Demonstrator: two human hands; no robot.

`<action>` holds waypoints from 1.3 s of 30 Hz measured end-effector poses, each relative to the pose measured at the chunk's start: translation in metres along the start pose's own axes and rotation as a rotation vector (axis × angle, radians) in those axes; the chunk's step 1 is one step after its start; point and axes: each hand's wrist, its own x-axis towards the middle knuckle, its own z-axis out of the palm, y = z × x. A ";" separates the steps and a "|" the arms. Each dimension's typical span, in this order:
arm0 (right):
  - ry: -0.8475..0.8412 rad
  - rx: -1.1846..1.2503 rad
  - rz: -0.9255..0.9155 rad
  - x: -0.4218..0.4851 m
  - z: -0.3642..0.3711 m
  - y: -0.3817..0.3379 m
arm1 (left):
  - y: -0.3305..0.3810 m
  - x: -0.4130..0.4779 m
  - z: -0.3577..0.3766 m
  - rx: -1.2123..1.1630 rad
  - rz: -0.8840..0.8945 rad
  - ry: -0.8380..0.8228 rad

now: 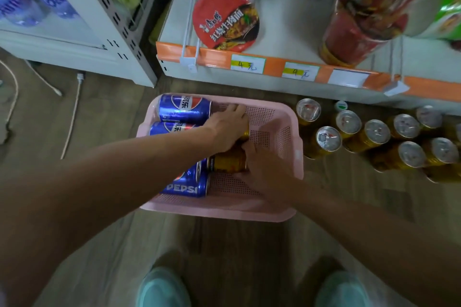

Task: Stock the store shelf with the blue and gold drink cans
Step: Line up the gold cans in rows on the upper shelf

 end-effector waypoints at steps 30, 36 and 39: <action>0.172 0.874 0.224 0.014 -0.163 0.031 | -0.016 -0.029 -0.088 -1.592 -0.336 0.300; 0.183 1.295 0.238 0.019 -0.171 0.029 | -0.014 -0.025 -0.090 -1.783 -0.337 0.403; 0.123 1.440 0.209 0.023 -0.170 0.027 | -0.010 -0.022 -0.093 -1.835 -0.331 0.399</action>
